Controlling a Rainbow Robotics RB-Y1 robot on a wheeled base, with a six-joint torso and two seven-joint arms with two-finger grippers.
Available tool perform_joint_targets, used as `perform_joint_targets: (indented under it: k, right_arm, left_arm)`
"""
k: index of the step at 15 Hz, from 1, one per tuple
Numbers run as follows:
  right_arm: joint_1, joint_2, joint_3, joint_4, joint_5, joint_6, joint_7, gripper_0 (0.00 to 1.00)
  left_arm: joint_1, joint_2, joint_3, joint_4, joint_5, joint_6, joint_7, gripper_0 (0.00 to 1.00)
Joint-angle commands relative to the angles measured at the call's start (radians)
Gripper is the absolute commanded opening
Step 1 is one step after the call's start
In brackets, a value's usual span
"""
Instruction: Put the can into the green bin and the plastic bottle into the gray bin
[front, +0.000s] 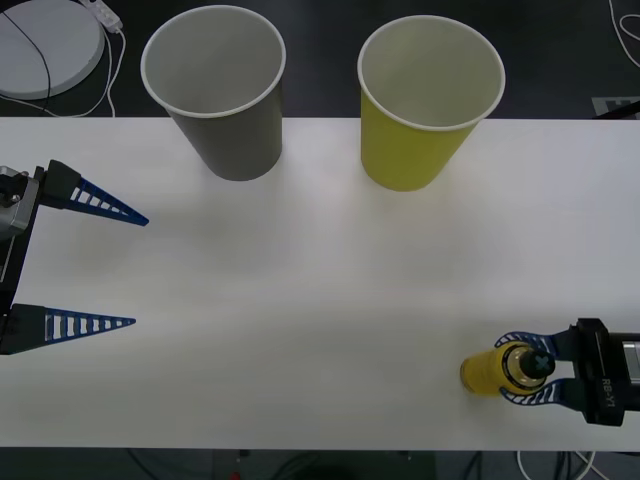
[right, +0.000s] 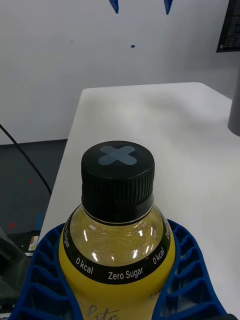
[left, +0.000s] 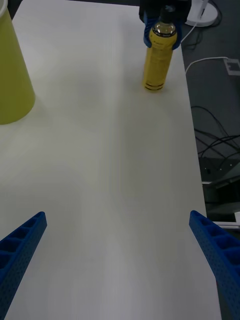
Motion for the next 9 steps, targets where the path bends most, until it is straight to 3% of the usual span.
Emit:
perform_joint_targets:
  k: [1, 9]
  right_arm:
    - [0.000, -0.014, -0.002, 0.000, -0.018, 0.000, -0.014, 0.00]
    - [0.018, -0.055, -0.062, -0.012, -0.084, -0.020, -0.092, 0.00]
  left_arm:
    - [0.000, 0.000, 0.000, 0.000, 0.000, 0.000, 0.000, 1.00]
    - [0.000, 0.000, 0.000, 0.000, 0.000, 0.000, 0.000, 1.00]
